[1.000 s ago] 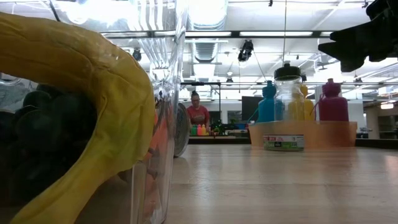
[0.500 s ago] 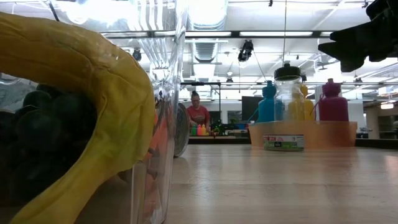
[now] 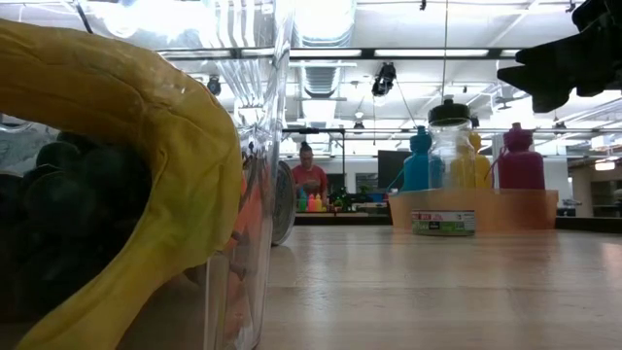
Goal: Pick & Place Food Item
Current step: Adjust the blue bin, then put the mango into the transparent bin
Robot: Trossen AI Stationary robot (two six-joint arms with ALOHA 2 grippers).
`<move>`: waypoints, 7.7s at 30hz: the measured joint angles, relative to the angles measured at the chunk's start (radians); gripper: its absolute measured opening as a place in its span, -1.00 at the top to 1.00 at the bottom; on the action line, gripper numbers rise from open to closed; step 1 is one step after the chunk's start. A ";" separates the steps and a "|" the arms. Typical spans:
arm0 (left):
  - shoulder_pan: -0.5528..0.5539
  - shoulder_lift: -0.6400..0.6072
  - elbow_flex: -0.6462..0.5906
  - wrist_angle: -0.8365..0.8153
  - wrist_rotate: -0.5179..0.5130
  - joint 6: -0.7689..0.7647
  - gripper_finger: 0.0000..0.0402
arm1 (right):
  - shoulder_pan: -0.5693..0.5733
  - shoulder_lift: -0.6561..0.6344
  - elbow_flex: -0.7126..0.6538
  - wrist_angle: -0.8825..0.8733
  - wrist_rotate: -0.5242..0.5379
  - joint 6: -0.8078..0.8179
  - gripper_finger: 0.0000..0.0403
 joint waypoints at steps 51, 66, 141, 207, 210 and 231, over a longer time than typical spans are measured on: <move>0.035 -0.509 -0.185 -0.173 0.170 -0.087 -0.52 | 0.000 0.000 0.000 0.000 0.000 0.000 -0.08; 0.032 -0.345 -0.196 -0.231 0.267 -0.249 -0.52 | 0.000 0.000 0.000 0.000 0.000 0.000 -0.08; 0.054 -0.138 -0.195 0.113 0.066 0.227 -0.52 | 0.000 0.000 0.000 0.000 0.000 0.000 -0.08; 0.036 -0.270 -0.161 0.034 -0.024 0.227 0.01 | 0.000 0.000 0.000 0.000 0.000 0.000 -0.08; 0.035 -0.304 -0.105 -0.091 -0.097 0.234 0.01 | 0.000 0.000 0.000 0.000 0.000 0.000 -0.08; 0.289 -0.314 0.024 -0.144 -0.591 0.937 0.01 | 0.000 0.000 0.000 0.000 0.000 0.000 -0.08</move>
